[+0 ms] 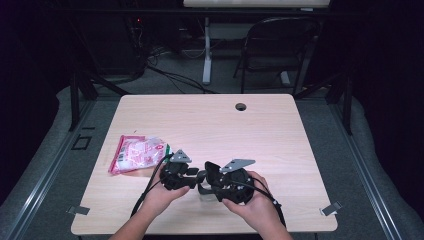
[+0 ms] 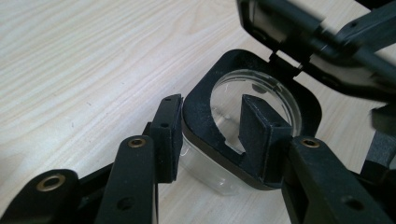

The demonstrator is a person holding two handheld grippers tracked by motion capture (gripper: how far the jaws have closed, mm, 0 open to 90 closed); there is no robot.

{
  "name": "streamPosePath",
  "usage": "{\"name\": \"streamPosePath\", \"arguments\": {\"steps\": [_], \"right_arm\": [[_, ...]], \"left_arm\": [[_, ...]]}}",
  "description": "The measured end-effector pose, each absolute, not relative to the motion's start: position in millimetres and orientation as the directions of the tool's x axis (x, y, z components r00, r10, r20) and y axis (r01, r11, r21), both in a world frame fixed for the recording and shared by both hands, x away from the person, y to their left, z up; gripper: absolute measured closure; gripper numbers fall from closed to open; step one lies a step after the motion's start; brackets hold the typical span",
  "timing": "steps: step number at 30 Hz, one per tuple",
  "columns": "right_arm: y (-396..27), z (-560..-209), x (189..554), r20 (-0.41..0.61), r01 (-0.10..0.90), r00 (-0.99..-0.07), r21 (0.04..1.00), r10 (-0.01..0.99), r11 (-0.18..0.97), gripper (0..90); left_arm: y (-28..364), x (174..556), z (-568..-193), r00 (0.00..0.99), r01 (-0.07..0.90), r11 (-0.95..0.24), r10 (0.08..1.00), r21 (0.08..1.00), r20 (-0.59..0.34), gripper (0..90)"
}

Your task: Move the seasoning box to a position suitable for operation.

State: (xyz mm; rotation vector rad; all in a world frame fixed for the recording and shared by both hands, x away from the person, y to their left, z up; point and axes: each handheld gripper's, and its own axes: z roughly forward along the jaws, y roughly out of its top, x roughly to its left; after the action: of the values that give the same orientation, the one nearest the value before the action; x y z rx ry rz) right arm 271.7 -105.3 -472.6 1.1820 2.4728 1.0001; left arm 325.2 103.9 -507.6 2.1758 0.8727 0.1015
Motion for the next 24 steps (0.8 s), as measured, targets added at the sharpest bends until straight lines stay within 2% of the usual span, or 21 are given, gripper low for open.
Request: {"name": "streamPosePath", "arguments": {"steps": [3,8,17,20,24], "right_arm": [[-108.8,-471.3,270.7,0.097,0.611,-0.639,0.666,0.763,0.428,51.0],[-116.9,-468.7,268.6,0.099,0.618,-0.621,0.672,0.778,0.408,51.4],[-142.3,-464.9,268.1,0.126,0.650,-0.574,0.671,0.809,0.357,51.5],[-151.6,-464.0,269.2,0.162,0.681,-0.549,0.655,0.820,0.327,54.3],[-150.8,-463.3,267.8,0.153,0.680,-0.548,0.654,0.823,0.332,56.0]], "left_arm": [[102.3,325.8,-509.8,0.764,0.554,-0.482,0.617,0.679,-0.186,63.3],[103.2,328.7,-510.0,0.765,0.561,-0.480,0.612,0.674,-0.201,64.3],[99.9,330.5,-510.7,0.771,0.553,-0.496,0.609,0.669,-0.186,64.4],[99.8,331.1,-510.9,0.771,0.555,-0.496,0.608,0.668,-0.189,64.4],[99.8,331.3,-510.9,0.771,0.556,-0.496,0.608,0.667,-0.190,64.4]]}}
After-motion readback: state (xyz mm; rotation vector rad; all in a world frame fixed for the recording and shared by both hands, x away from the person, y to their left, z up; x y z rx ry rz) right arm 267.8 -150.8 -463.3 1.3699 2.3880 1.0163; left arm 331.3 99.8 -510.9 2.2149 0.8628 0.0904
